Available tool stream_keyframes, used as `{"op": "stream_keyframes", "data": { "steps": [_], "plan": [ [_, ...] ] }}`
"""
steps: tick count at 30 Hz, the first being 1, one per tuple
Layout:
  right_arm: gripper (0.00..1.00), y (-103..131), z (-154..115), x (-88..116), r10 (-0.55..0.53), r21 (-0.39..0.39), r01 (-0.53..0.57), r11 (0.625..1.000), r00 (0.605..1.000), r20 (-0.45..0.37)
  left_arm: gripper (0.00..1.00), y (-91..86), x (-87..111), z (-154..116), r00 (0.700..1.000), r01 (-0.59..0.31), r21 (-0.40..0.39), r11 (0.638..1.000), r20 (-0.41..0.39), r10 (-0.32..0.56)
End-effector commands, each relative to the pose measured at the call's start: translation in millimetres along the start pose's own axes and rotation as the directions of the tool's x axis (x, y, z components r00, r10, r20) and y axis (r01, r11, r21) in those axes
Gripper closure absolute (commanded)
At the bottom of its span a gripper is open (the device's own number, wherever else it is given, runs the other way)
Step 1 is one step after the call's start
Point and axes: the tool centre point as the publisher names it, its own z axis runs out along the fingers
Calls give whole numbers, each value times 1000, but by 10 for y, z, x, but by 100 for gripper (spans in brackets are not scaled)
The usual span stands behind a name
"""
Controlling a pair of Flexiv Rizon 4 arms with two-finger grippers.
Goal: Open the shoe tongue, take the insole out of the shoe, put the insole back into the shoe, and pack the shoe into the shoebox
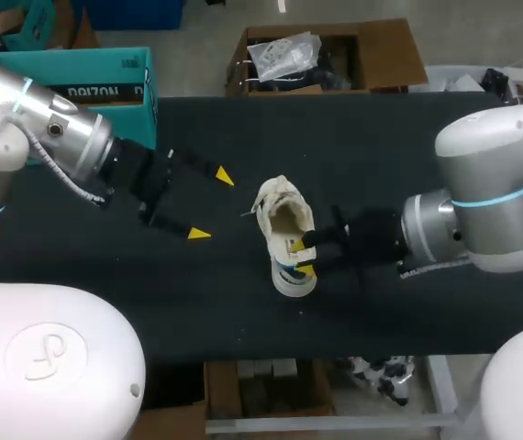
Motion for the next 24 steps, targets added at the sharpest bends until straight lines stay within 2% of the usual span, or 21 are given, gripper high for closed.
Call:
{"op": "stream_keyframes", "data": {
  "steps": [1, 3, 5, 12, 13, 20, 21, 24],
  "plan": [
    [100, 63, 114, 53, -4, 18, 5, 1000, 1000, -20, 0, 12, -32, -63, 995, 98, -57, 994, 19, -97],
    [100, 60, 206, 97, -20, 19, 20, 1000, 1000, -9, 0, 54, -56, -98, 986, 169, -143, 975, 11, -169],
    [100, 56, 294, 127, -34, 20, 34, 999, 999, 8, 0, 76, -74, -149, 980, 200, -184, 962, 22, -199],
    [100, 125, 500, 88, -33, 23, 32, 999, 999, 41, 0, 70, -78, -170, 980, 198, -181, 963, 27, -197],
    [100, 136, 515, 70, -33, 5, 33, 999, 998, 62, 0, 70, -78, -170, 980, 198, -181, 963, 27, -197],
    [100, 269, 627, -150, -1, -39, 6, 999, 993, 117, 0, 70, -78, -170, 980, 198, -181, 963, 27, -197],
    [100, 295, 650, -192, 8, -66, 2, 998, 989, 145, 0, 70, -78, -170, 980, 198, -181, 963, 27, -197],
    [100, 347, 668, -251, 22, -79, -11, 997, 989, 149, 0, 70, -78, -170, 980, 198, -181, 963, 27, -197]
  ]
}}
